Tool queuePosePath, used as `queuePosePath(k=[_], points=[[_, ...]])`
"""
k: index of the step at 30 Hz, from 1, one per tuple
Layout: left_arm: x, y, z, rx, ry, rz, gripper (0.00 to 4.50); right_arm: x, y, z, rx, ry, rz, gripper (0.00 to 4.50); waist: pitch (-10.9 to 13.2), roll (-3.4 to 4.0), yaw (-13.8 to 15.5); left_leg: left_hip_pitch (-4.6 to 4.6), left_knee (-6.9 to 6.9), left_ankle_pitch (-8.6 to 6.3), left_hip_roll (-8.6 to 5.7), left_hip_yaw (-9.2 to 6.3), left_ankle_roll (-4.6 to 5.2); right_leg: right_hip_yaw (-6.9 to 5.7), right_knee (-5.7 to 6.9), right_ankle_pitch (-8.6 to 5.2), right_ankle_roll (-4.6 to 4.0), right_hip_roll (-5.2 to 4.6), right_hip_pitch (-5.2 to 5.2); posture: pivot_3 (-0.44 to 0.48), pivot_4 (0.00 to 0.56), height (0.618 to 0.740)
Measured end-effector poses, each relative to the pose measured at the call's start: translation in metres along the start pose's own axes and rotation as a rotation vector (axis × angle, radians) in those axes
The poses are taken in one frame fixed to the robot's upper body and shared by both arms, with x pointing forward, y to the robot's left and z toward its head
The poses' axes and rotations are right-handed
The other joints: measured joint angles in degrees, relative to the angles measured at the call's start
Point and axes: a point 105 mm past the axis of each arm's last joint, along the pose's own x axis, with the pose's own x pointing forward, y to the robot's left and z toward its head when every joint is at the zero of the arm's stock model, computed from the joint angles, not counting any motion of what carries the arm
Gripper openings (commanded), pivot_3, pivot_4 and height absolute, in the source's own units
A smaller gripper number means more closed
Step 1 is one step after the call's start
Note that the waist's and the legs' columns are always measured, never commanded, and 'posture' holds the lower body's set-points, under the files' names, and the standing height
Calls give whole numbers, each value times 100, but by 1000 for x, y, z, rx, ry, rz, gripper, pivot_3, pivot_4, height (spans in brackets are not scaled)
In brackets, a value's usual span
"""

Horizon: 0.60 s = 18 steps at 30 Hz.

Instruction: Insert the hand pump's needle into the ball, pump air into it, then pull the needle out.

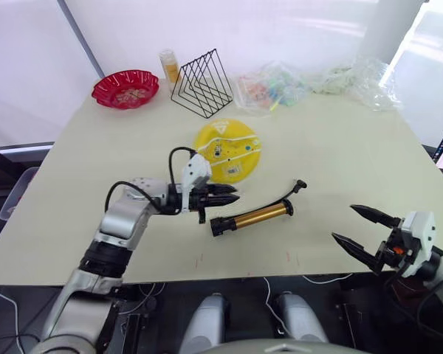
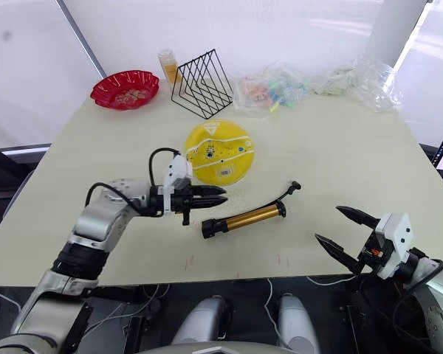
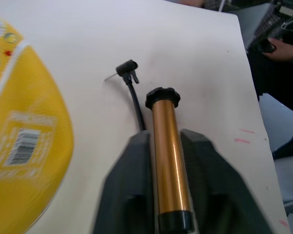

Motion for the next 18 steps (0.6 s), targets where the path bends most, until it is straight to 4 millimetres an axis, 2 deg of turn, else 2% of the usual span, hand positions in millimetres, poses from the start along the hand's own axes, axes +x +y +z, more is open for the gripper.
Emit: queuePosePath(k=[5, 6, 12, 15, 16, 17, 18], points=[[24, 6, 1, 8, 36, -15, 90, 0, 1, 2, -2, -8, -7, 4500, 1, -2, 32, -2, 4, 0, -6, -2, 0, 0, 0, 1, 3, -1, 2, 0, 150, 737], [34, 10, 3, 13, 51, -12, 90, 0, 1, 2, 0, -8, -8, 4500, 1, -3, 45, -5, 6, 0, -8, -3, 0, 0, 0, 2, 5, -1, 2, 0, 150, 737], [56, 14, -1, 15, 100, -9, 90, -2, 2, 1, 2, -5, -14, 4500, 2, -3, -15, -1, 4, 0, -6, 1, 1, 5, 2, 3, 6, 3, 0, 0, 150, 737], [65, 16, -4, 14, 123, -5, 879, -2, 2, 1, 0, -6, -15, 4500, 2, -3, 6, -2, 5, 0, -7, 0, 1, 3, 2, 3, 7, 3, 1, 0, 150, 737], [68, 17, -3, 15, 124, -5, 1432, -2, 2, 1, -1, -7, -16, 4500, 2, -3, 12, -3, 6, 0, -8, 1, 1, 4, 2, 3, 7, 3, 1, 0, 150, 737], [72, 19, -2, 18, 123, 3, 1724, -2, 2, 1, -4, -9, -16, 4500, 2, -3, 17, -4, 7, 0, -9, 1, 1, 5, 2, 3, 8, 2, 1, 0, 150, 737], [74, 20, -1, 24, 124, 8, 1724, -2, 2, 1, -4, -9, -16, 4500, 2, -4, 17, -4, 7, 0, -9, 1, 1, 5, 2, 3, 7, 1, 1, 0, 150, 737]])
